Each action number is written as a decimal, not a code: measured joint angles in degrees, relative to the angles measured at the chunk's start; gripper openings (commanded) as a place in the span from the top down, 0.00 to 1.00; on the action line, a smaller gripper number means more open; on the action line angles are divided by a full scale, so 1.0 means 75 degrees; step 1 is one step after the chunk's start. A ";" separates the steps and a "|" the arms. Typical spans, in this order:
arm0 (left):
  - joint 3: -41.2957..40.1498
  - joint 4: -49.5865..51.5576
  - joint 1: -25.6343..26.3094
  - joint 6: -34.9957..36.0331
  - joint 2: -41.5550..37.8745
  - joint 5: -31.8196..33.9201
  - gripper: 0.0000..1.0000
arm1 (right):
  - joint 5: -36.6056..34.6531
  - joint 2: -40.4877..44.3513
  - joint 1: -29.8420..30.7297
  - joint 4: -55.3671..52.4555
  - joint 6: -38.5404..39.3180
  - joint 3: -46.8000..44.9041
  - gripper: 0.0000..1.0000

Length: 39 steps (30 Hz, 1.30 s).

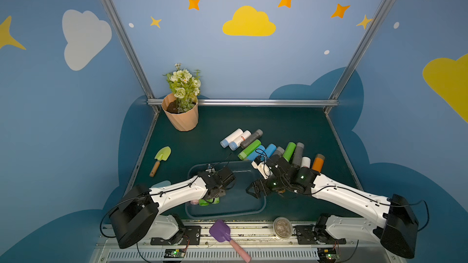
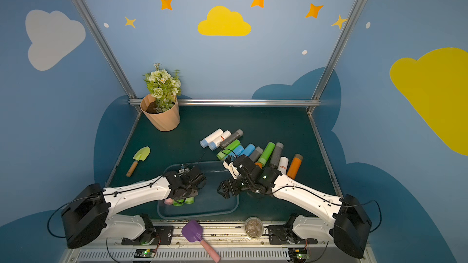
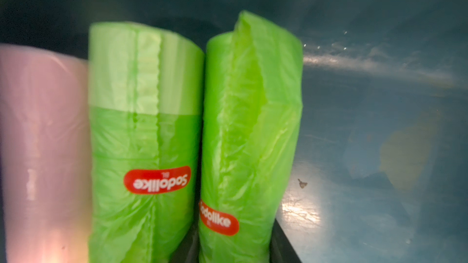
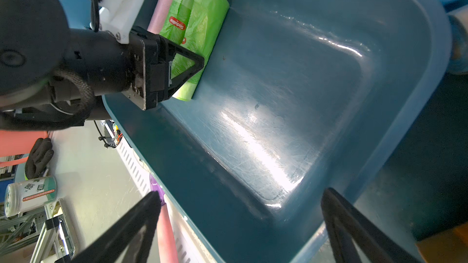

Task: Put the roll of trash bags into the storage box
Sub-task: Place the roll of trash bags in the storage box.

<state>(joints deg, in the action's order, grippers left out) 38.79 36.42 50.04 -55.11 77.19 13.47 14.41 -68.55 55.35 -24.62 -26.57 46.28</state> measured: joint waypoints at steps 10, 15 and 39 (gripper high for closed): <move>0.0009 -0.0041 0.0041 0.0035 0.0087 0.0015 0.55 | 0.0023 -0.0017 0.0000 0.0000 -0.0003 0.0000 0.03; 0.0041 0.0009 0.0052 0.0064 0.0087 0.0015 0.54 | 0.0023 -0.0035 0.0000 0.0000 -0.0003 0.0000 0.03; 0.0982 0.1070 0.0032 0.0868 -0.0880 0.0332 0.50 | 0.0023 -0.0102 0.0000 0.0012 0.0023 0.0023 0.03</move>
<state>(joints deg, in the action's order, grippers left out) 46.15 44.45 50.28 -48.60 70.59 15.97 14.59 -69.32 55.35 -24.53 -26.39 46.46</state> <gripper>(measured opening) 0.498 0.967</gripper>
